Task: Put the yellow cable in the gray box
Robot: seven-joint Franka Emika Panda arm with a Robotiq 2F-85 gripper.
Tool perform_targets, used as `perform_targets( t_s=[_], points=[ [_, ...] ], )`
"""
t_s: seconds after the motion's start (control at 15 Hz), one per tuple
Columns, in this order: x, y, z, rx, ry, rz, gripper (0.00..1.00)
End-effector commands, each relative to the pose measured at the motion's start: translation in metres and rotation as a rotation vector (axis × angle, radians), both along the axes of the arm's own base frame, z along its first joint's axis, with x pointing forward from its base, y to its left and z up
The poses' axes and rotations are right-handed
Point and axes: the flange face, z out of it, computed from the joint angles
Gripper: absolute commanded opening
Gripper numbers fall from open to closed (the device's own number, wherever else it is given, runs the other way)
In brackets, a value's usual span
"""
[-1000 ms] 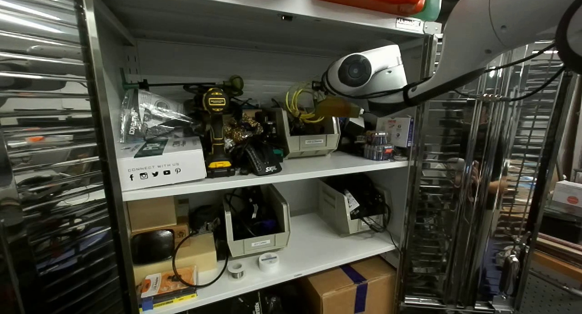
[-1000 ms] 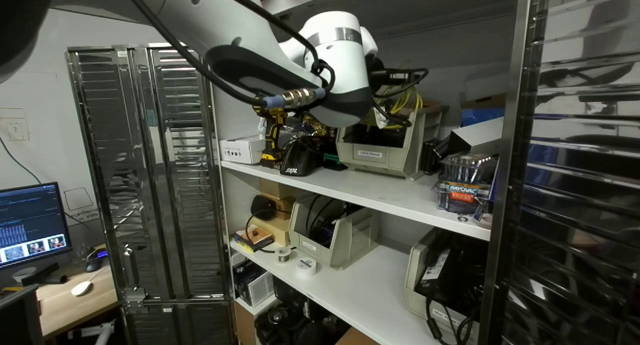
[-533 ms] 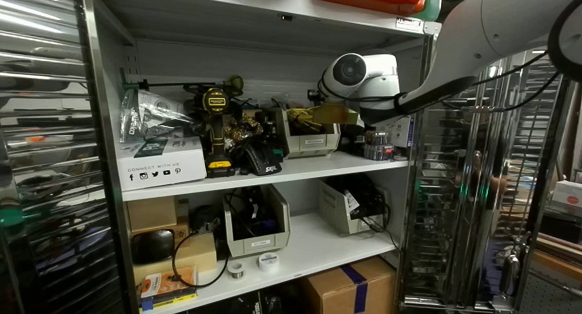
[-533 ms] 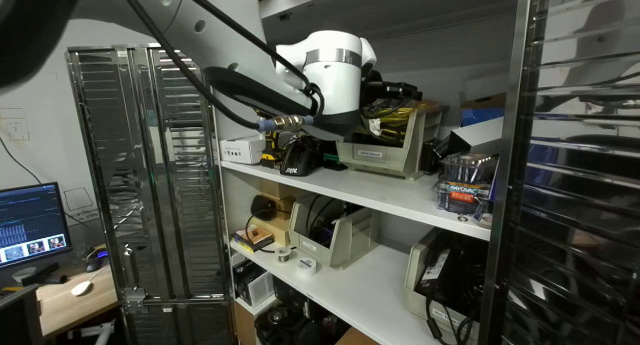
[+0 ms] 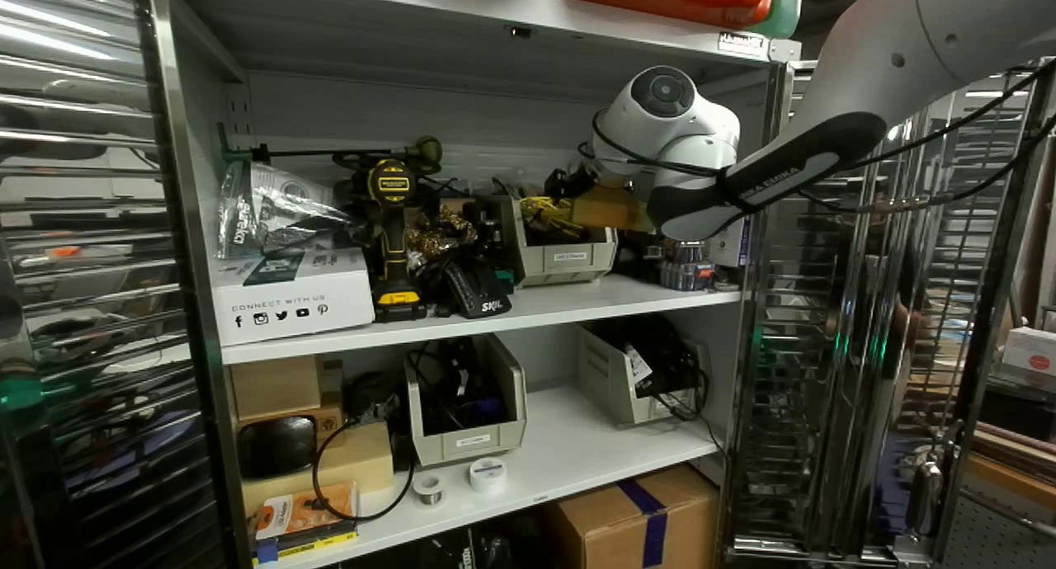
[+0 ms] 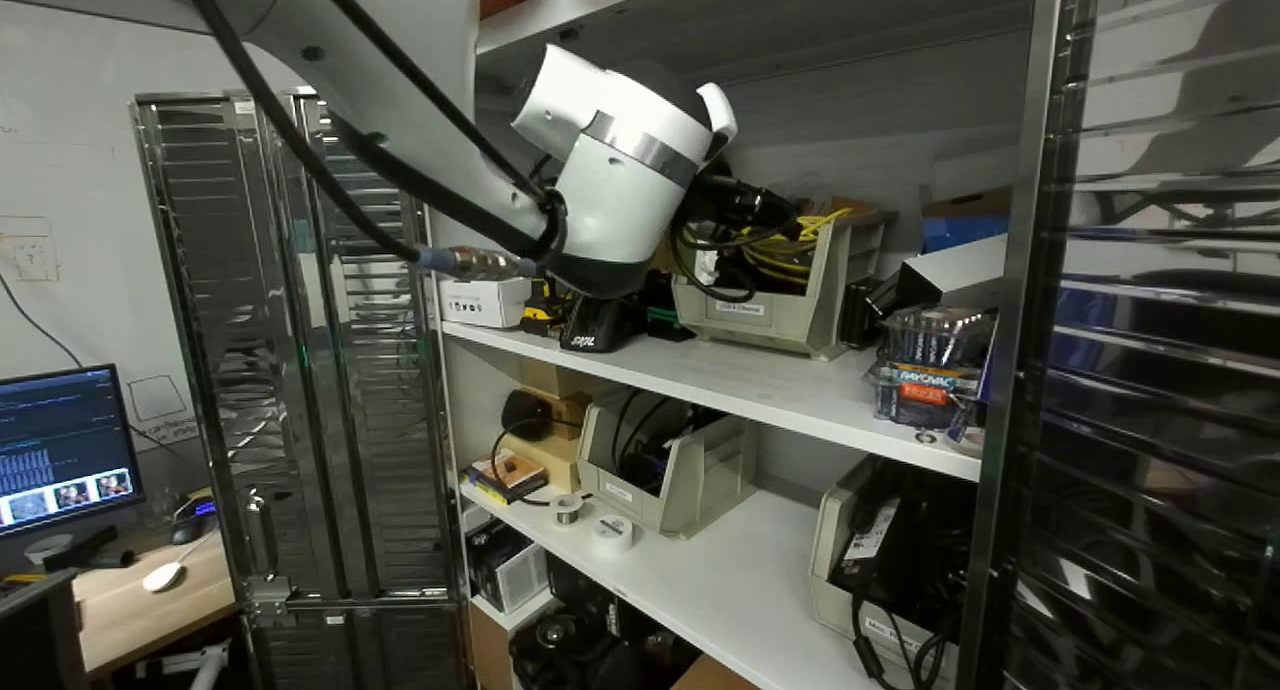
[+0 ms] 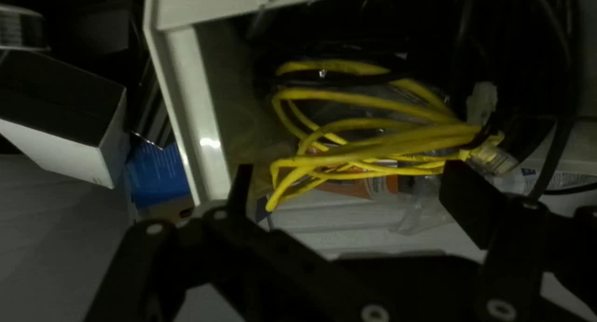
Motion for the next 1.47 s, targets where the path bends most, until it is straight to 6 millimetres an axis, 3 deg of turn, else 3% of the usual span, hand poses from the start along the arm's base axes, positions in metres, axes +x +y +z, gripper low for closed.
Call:
perform_targets(
  t_s=[0.0, 0.4, 0.53, 0.67, 0.8, 1.07, 1.27, 1.33, 1.4],
  points=[
    [-0.049, -0.001, -0.001, -0.007, 0.117, 0.047, 1.00],
    [-0.115, 0.020, -0.051, 0.024, 0.416, 0.152, 1.00],
    [-0.115, 0.031, -0.060, 0.053, 0.530, 0.195, 1.00],
    [-0.114, 0.033, -0.050, 0.090, 0.667, 0.229, 1.00],
    [-0.129, 0.019, -0.040, 0.127, 0.795, 0.234, 1.00],
    [-0.172, -0.026, 0.001, 0.225, 0.987, 0.252, 1.00],
    [-0.209, -0.063, 0.037, 0.248, 1.114, 0.377, 1.00],
    [-0.190, -0.053, 0.010, 0.239, 1.093, 0.285, 1.00],
    [-0.200, -0.063, 0.022, 0.245, 1.114, 0.315, 1.00]
  ],
)
